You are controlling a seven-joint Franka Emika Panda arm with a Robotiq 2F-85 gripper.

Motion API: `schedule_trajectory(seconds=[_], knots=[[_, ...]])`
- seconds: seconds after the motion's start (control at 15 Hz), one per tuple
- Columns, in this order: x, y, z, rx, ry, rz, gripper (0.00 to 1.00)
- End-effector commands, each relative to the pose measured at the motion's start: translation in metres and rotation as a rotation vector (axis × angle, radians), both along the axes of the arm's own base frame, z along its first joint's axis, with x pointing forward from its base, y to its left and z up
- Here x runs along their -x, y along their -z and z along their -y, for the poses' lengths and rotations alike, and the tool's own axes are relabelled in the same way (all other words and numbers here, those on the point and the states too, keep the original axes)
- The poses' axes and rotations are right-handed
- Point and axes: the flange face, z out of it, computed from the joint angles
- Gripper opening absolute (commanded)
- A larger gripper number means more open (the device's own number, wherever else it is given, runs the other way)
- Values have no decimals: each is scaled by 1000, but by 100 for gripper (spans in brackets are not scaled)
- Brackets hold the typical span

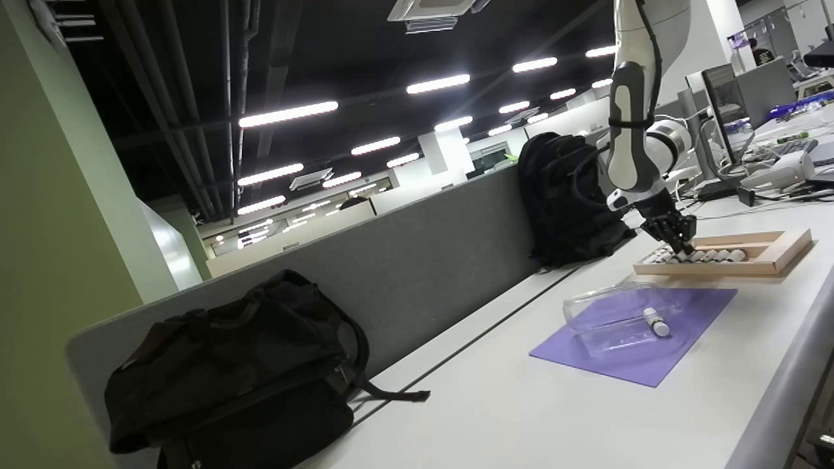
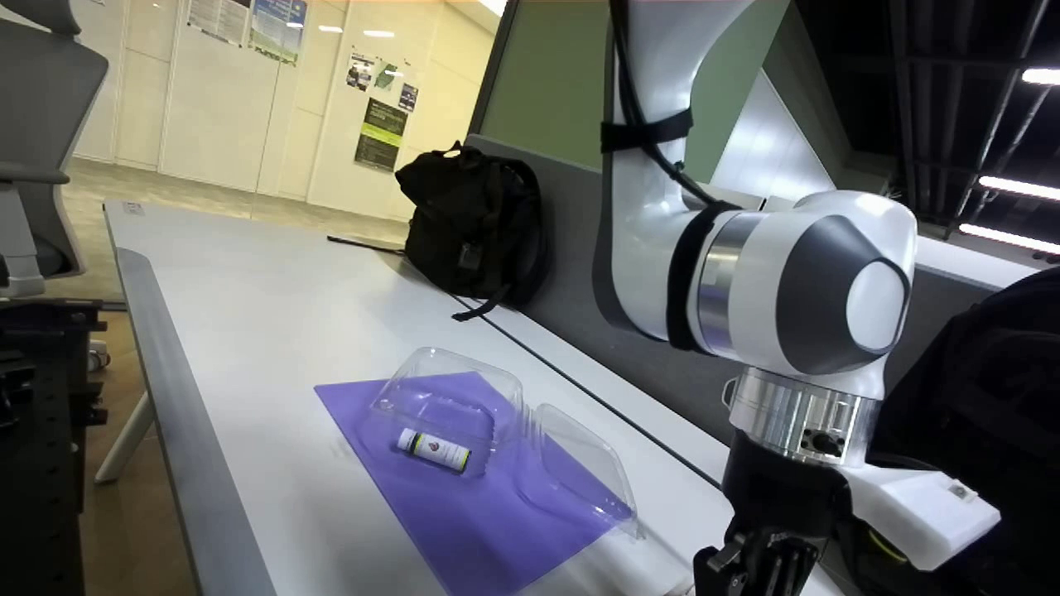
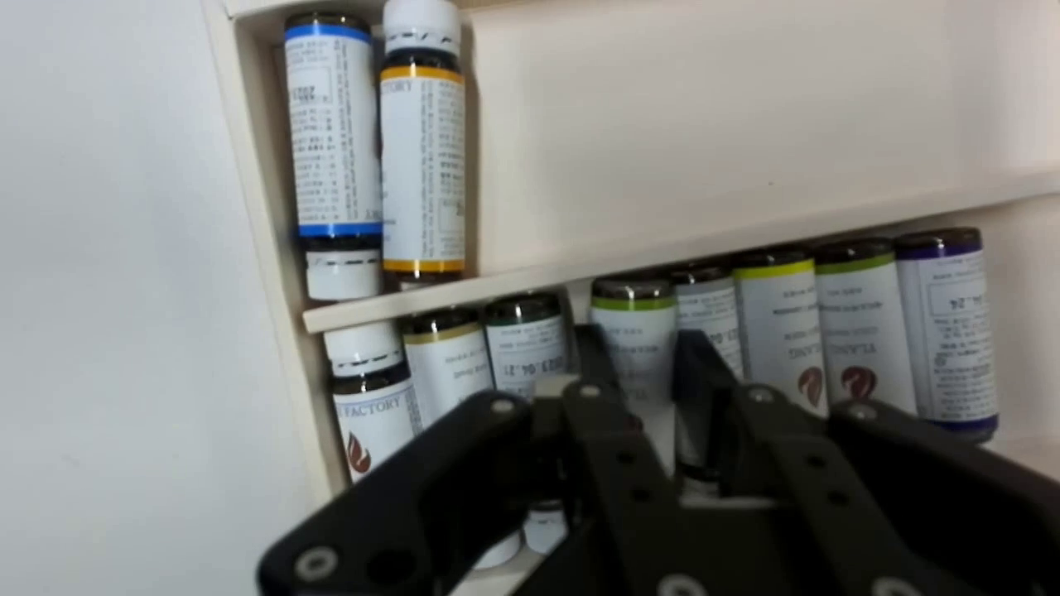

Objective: Take one bottle from the box and put it in the bowl

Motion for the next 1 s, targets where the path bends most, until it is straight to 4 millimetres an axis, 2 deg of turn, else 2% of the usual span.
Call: schedule_trajectory(seconds=[0.0, 0.27, 0.4, 0.53, 0.67, 0.93], knots=[[-7, -40, 0, -12, 72, -11, 6], [-11, -95, -15, -14, 62, -20, 6], [-16, -114, -33, -28, 53, -23, 6], [-21, -124, -60, -58, 52, -31, 6], [-27, -125, -97, -95, 27, -54, 6], [-38, -114, -186, -154, -25, -75, 6]])
